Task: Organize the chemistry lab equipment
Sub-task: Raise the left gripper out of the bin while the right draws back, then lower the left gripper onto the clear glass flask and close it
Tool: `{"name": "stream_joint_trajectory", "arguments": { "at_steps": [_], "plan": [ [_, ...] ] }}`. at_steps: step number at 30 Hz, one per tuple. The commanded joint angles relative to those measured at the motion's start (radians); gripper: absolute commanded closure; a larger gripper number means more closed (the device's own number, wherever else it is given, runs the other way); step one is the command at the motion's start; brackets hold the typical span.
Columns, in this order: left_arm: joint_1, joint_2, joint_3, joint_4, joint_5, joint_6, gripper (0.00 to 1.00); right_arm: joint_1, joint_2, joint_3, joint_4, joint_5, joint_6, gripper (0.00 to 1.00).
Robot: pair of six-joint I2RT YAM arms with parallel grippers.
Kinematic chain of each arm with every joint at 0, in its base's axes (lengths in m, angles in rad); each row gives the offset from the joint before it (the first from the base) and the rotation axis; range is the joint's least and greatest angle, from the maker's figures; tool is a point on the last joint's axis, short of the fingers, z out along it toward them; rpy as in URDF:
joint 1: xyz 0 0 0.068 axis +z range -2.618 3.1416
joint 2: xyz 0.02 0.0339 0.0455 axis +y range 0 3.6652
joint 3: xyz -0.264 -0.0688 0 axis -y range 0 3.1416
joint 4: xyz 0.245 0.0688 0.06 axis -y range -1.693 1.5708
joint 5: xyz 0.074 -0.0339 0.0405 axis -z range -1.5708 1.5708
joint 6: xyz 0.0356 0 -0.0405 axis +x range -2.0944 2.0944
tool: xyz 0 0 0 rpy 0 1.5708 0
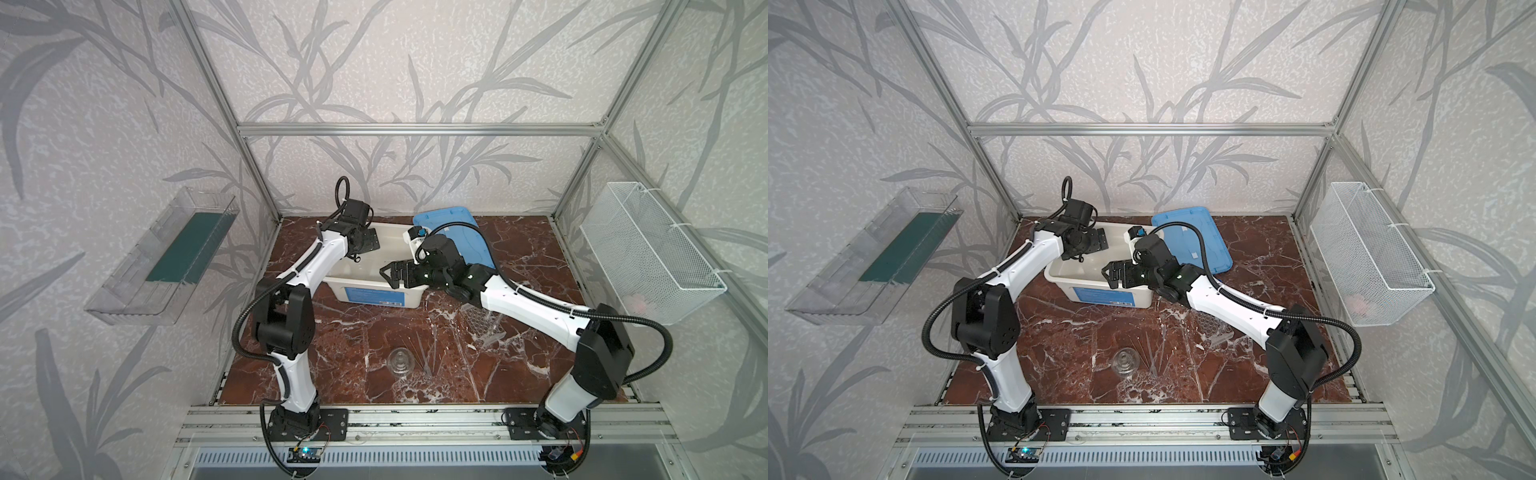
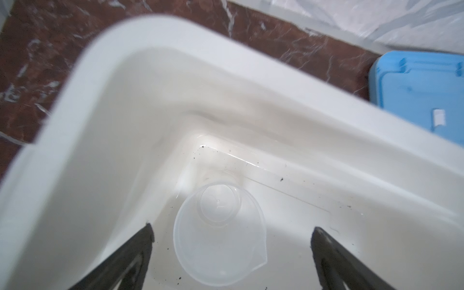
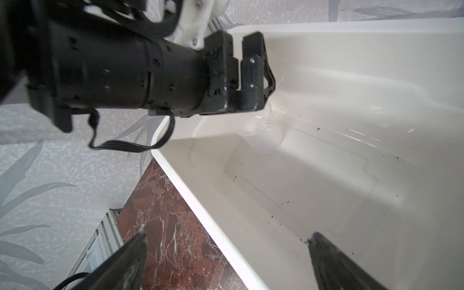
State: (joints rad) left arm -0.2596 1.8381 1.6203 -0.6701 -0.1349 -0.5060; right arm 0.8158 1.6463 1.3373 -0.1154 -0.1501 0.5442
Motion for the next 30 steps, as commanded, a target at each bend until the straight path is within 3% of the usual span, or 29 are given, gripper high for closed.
{"name": "stream_joint_trajectory", "arguments": {
  "at_steps": [1,6,14,18,21,30],
  "plan": [
    [0.0,-0.08,0.009,-0.029,-0.013,0.019,0.01,0.003,-0.091,0.005,-0.045,0.021,-0.042,0.02],
    [-0.029,-0.227,0.057,-0.101,0.0,0.077,0.01,-0.007,-0.194,0.001,-0.15,0.025,-0.102,0.01],
    [-0.063,-0.472,0.009,-0.265,0.35,0.235,0.04,-0.054,-0.451,-0.168,-0.335,-0.018,-0.161,0.01],
    [-0.253,-0.568,-0.08,-0.4,0.245,0.286,0.04,-0.058,-0.567,-0.245,-0.447,-0.028,-0.191,0.01],
    [-0.366,-0.625,-0.212,-0.428,0.239,0.228,0.03,-0.058,-0.634,-0.293,-0.504,-0.027,-0.201,0.01],
    [-0.637,-0.772,-0.647,-0.175,0.187,-0.035,0.01,-0.058,-0.767,-0.46,-0.496,-0.039,-0.143,0.01]
  ]
}}
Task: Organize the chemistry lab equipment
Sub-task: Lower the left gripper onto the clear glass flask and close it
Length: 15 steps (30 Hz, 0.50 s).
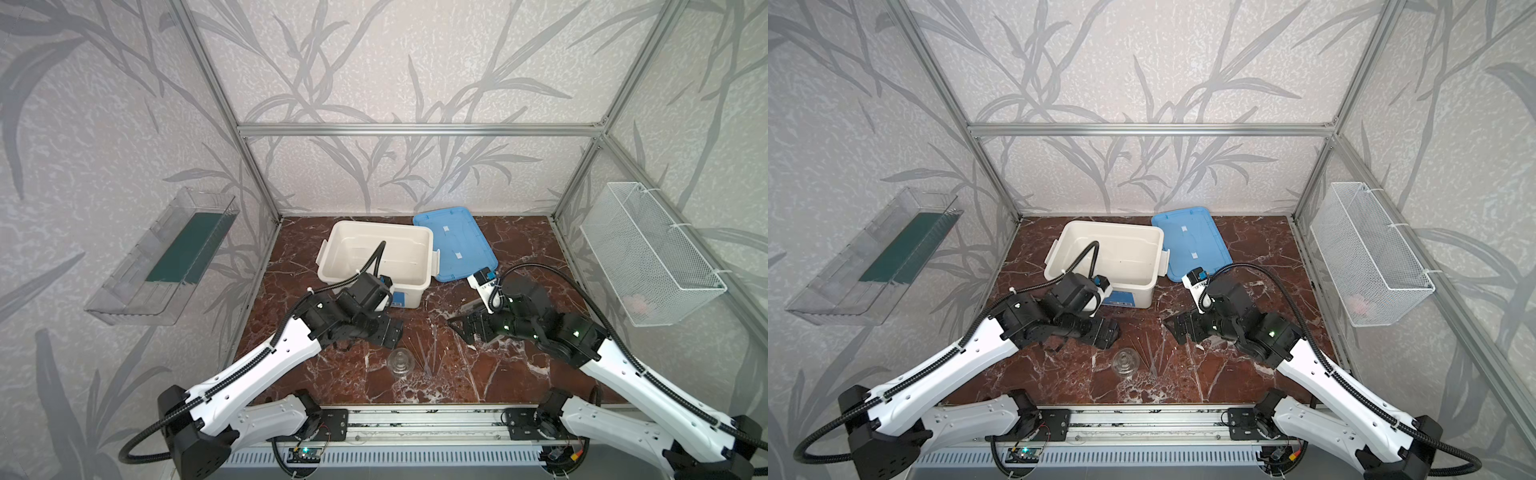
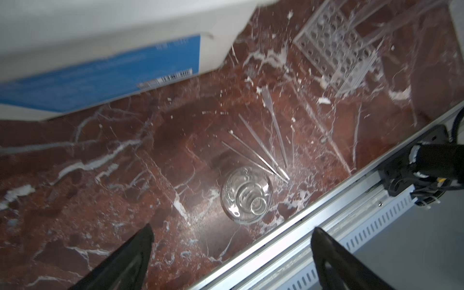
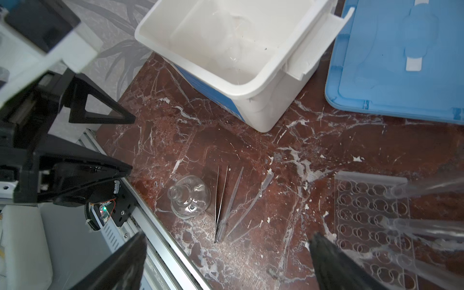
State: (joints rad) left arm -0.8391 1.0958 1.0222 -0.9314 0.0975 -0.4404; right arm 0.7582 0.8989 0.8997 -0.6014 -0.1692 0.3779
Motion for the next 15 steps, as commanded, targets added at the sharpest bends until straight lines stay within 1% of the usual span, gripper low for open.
{"name": "stream_joint_trajectory", "arguments": {
  "at_steps": [1,3,5,7,10,15],
  "plan": [
    [-0.094,-0.023,-0.073,0.094,-0.101,-0.123,0.01,0.0,-0.021,-0.032,-0.006,-0.028,0.032,0.01],
    [-0.136,0.0,-0.108,0.097,-0.18,-0.165,0.01,0.001,-0.021,-0.04,0.0,-0.041,0.04,0.01],
    [-0.162,0.021,-0.139,0.13,-0.186,-0.202,0.01,0.0,-0.017,-0.044,0.001,-0.047,0.043,0.01],
    [-0.214,0.037,-0.182,0.213,-0.201,-0.229,0.01,0.001,-0.012,-0.051,0.004,-0.057,0.042,0.01],
    [-0.268,0.075,-0.204,0.274,-0.227,-0.256,0.01,0.001,-0.005,-0.054,-0.003,-0.059,0.039,0.01],
    [-0.291,0.169,-0.218,0.303,-0.254,-0.286,0.01,0.001,0.0,-0.079,0.023,-0.062,0.057,0.01]
  ]
}}
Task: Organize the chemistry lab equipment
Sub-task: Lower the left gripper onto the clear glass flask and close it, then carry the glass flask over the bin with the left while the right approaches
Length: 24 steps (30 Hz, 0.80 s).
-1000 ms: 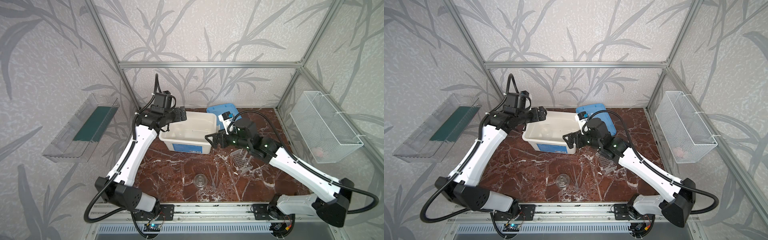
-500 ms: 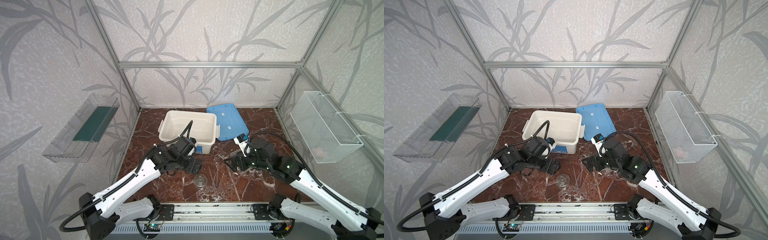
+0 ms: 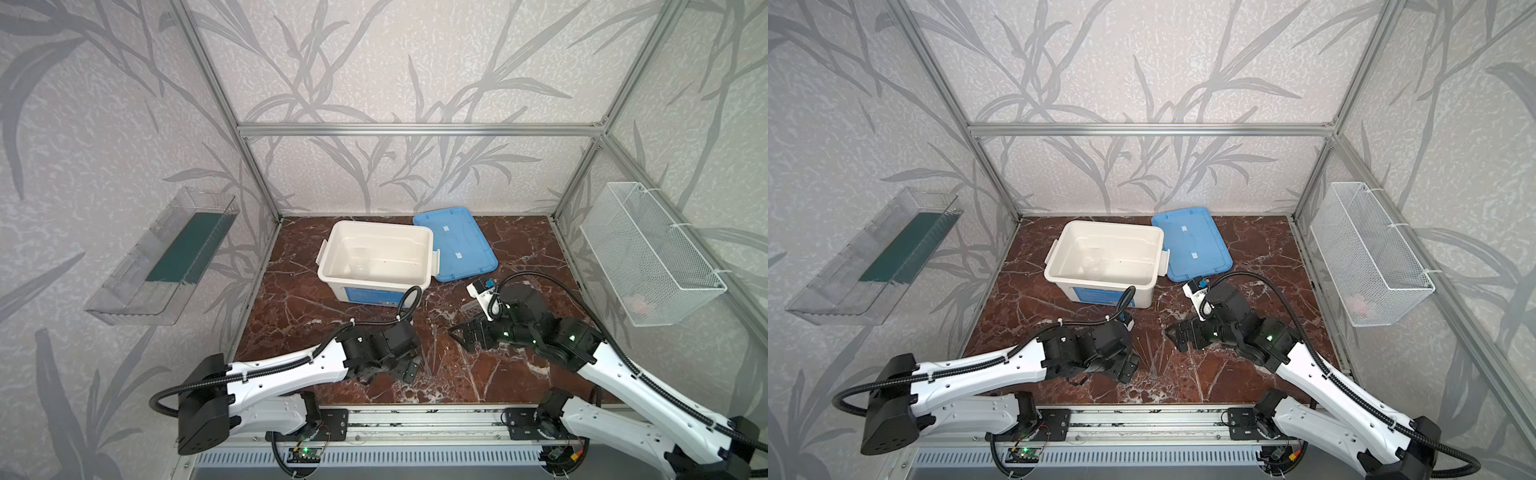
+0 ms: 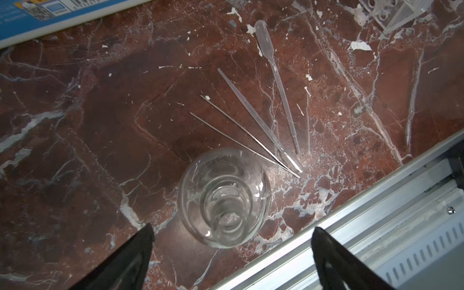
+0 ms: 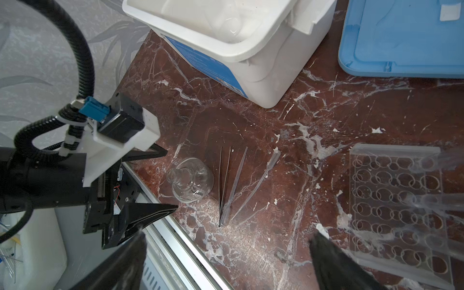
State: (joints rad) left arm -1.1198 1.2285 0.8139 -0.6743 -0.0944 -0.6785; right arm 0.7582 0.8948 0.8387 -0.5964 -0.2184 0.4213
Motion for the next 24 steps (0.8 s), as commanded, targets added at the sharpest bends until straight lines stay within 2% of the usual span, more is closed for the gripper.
{"name": "stream_joint_trajectory", "arguments": {
  "at_steps": [1,6,15,22,24],
  "plan": [
    [-0.022,0.059,-0.009,0.045,-0.074,-0.052,0.01,0.001,0.008,-0.021,0.021,-0.016,0.015,0.01],
    [-0.037,0.126,-0.009,0.035,-0.101,-0.086,0.01,0.002,0.025,-0.038,0.041,-0.024,0.028,0.0],
    [-0.036,0.201,-0.055,0.096,-0.108,-0.143,0.11,0.003,0.029,-0.057,0.055,-0.022,0.033,0.0],
    [-0.036,0.262,-0.026,0.095,-0.139,-0.155,0.1,0.003,0.018,-0.073,0.063,-0.019,0.038,0.0],
    [-0.035,0.27,-0.02,0.085,-0.147,-0.158,0.15,0.003,0.017,-0.077,0.066,-0.02,0.04,0.0]
  ]
}}
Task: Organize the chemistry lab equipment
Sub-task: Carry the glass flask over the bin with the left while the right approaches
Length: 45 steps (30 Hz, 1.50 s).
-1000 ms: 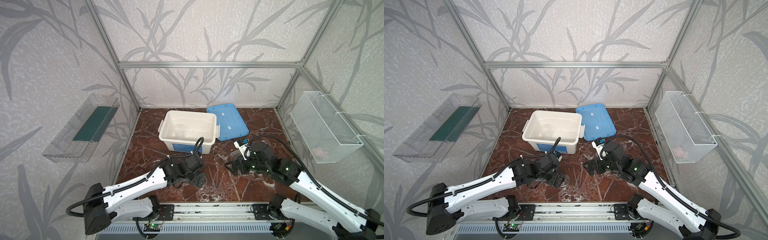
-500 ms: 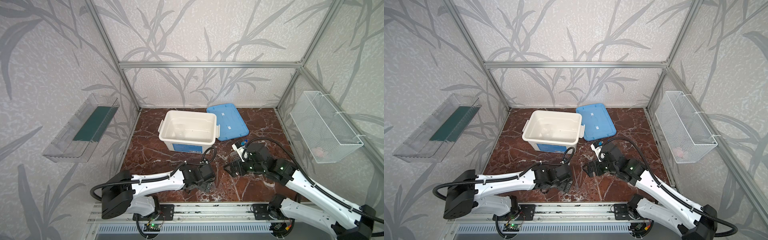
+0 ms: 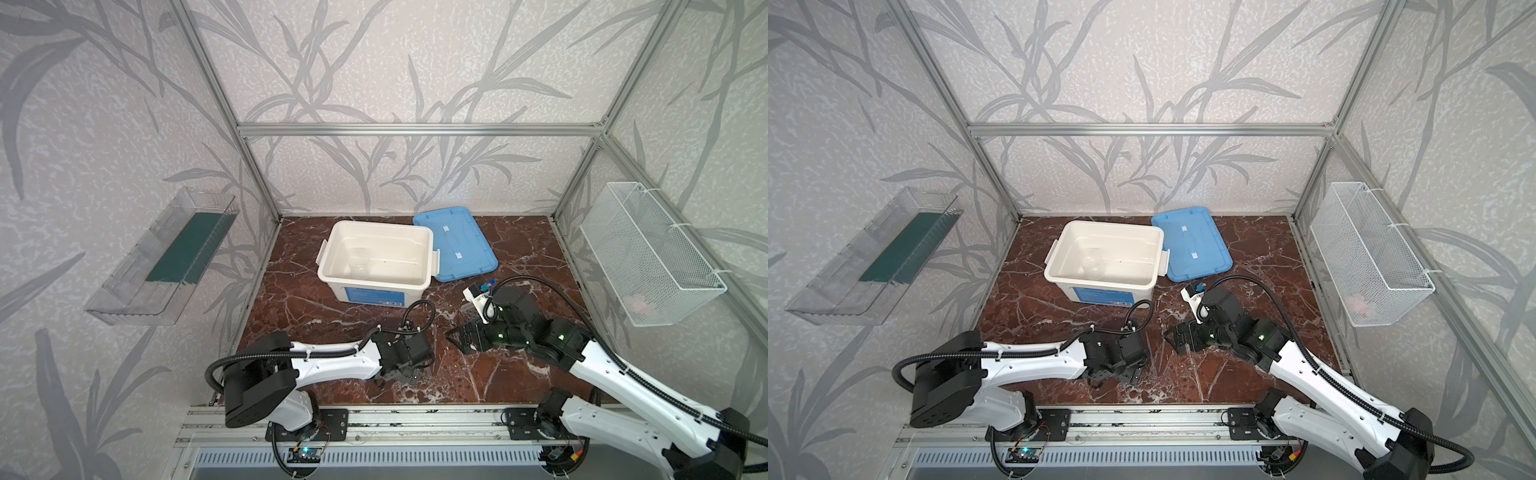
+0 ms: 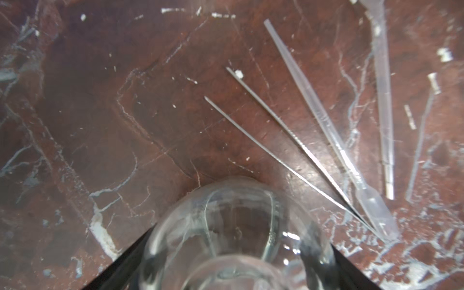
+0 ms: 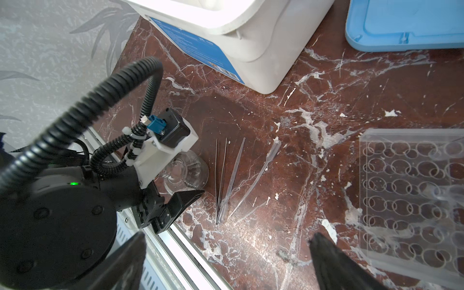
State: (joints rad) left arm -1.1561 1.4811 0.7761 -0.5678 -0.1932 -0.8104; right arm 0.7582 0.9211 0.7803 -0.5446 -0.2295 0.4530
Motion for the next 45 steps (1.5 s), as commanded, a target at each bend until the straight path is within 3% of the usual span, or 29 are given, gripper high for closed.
{"name": "stream_joint_trajectory", "arguments": {
  "at_steps": [1,7,11,18,21,26,31,37,45],
  "plan": [
    [0.001,0.019,0.02,-0.027,-0.053,-0.029,0.16,0.003,-0.01,-0.021,0.015,-0.011,0.009,0.0],
    [0.002,-0.002,0.024,-0.047,-0.073,-0.049,0.19,0.002,-0.013,-0.025,0.011,-0.007,0.012,0.0],
    [0.003,-0.019,0.051,-0.091,-0.082,-0.047,0.34,0.002,-0.014,-0.022,0.004,-0.004,0.009,0.01],
    [0.016,-0.21,0.158,-0.263,-0.153,-0.029,0.45,0.011,0.014,0.05,-0.005,0.009,-0.013,0.01],
    [0.07,-0.296,0.271,-0.378,-0.153,0.037,0.47,0.037,0.065,0.139,-0.011,0.037,-0.065,0.01],
    [0.303,-0.341,0.445,-0.479,-0.076,0.192,0.5,0.053,0.185,0.294,0.042,0.038,-0.093,0.01],
    [0.519,-0.23,0.629,-0.489,0.046,0.32,0.55,0.062,0.344,0.477,0.076,0.047,-0.071,0.01],
    [0.701,0.003,0.807,-0.455,0.135,0.395,0.55,0.06,0.547,0.66,0.139,0.078,-0.08,0.01],
    [0.791,0.276,0.963,-0.47,0.107,0.469,0.55,0.038,0.747,0.811,0.14,0.1,-0.075,0.01]
  ]
}}
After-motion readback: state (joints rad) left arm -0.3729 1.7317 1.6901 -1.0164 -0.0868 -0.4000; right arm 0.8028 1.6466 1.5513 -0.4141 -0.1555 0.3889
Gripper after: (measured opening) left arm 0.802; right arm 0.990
